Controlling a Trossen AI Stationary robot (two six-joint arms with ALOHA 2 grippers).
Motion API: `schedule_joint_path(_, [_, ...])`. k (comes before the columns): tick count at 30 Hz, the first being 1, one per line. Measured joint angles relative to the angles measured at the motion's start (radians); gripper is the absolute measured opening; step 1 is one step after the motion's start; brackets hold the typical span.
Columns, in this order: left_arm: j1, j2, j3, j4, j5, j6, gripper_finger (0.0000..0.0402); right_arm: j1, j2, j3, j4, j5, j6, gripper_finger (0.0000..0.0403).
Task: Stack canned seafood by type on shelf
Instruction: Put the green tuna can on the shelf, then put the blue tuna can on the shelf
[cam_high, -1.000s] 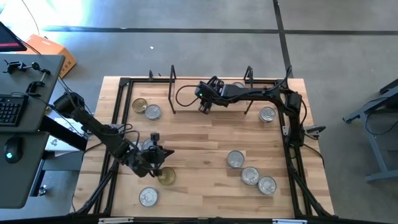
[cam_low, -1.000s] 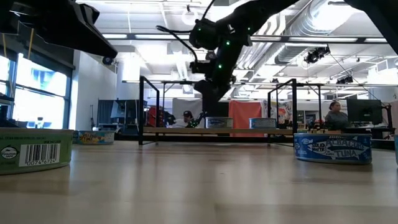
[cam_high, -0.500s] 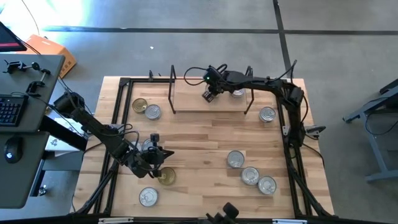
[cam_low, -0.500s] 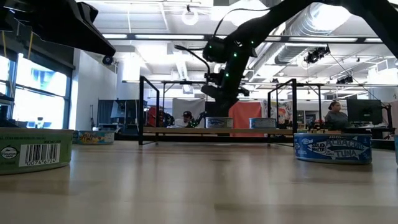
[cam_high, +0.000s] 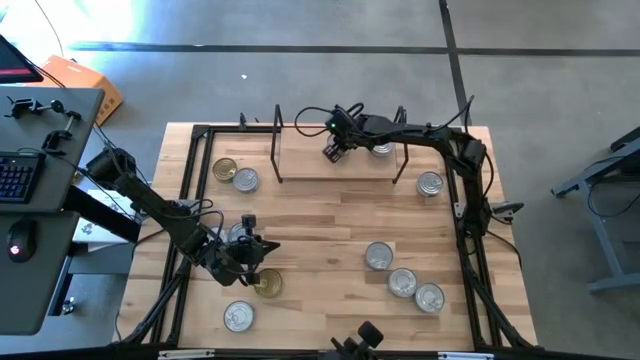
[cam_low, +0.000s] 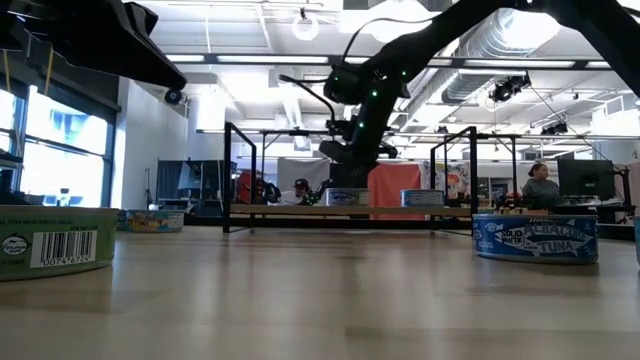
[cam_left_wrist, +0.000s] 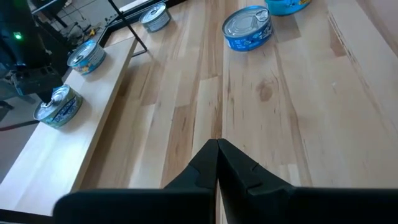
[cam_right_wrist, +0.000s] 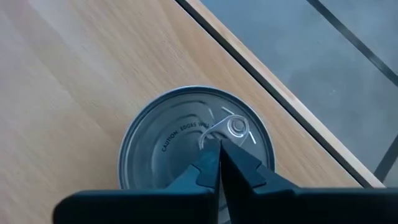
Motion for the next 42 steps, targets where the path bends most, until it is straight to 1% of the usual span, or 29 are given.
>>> schedule_joint_path(4, [0.0,0.0,0.0,0.001,0.0,0.0,0.0,0.004,-0.009,0.0,-0.003,0.02,-0.015,0.0004])
schedule_joint_path(7, [0.0,0.0,0.0,0.0,0.0,0.0,0.0,0.027,-0.056,0.0,-0.004,0.055,-0.026,0.0004])
schedule_joint_path(9, [-0.002,0.0,0.0,-0.002,0.0,-0.001,0.0,0.062,-0.09,0.0,0.004,0.061,-0.042,0.0004])
schedule_joint_path(12, [-0.004,0.0,0.0,-0.007,0.0,-0.01,0.0,0.157,-0.127,-0.04,0.028,0.081,-0.093,0.0004])
schedule_joint_path(16, [-0.014,0.0,0.0,-0.028,0.0,-0.039,0.0,0.323,-0.192,-0.177,0.074,0.147,-0.076,0.0004])
schedule_joint_path(19, [-0.031,0.0,0.0,-0.035,0.0,-0.059,0.0,0.462,-0.266,-0.285,0.076,0.157,0.032,0.0004])
schedule_joint_path(23, [-0.043,0.0,0.0,-0.026,0.0,-0.06,0.0,0.69,-0.371,-0.401,0.065,0.214,0.248,0.0004])
schedule_joint_path(27, [-0.027,0.002,0.0,-0.009,0.0,-0.051,0.0,0.907,-0.45,-0.452,0.029,0.237,0.473,0.0004])
schedule_joint_path(30, [-0.003,0.014,0.0,0.045,0.0,-0.015,0.0,1.048,-0.464,-0.465,-0.021,0.234,0.648,0.0004])
schedule_joint_path(32, [0.019,0.03,0.0,0.102,0.0,0.02,0.0,1.12,-0.464,-0.478,-0.052,0.228,0.763,0.0004])
schedule_joint_path(35, [0.056,0.062,0.0,0.2,0.014,0.066,0.0,1.182,-0.465,-0.536,-0.055,0.243,0.922,0.0004])
schedule_joint_path(38, [0.095,0.098,0.0,0.311,0.073,0.144,0.0,1.191,-0.464,-0.605,-0.046,0.26,1.064,0.0004])
schedule_joint_path(40, [0.119,0.125,0.0,0.38,0.128,0.204,0.0,1.175,-0.464,-0.65,-0.017,0.262,1.097,0.0004])
schedule_joint_path(42, [0.14,0.148,0.0,0.446,0.189,0.261,0.0,1.148,-0.464,-0.693,0.036,0.26,1.094,0.0004])
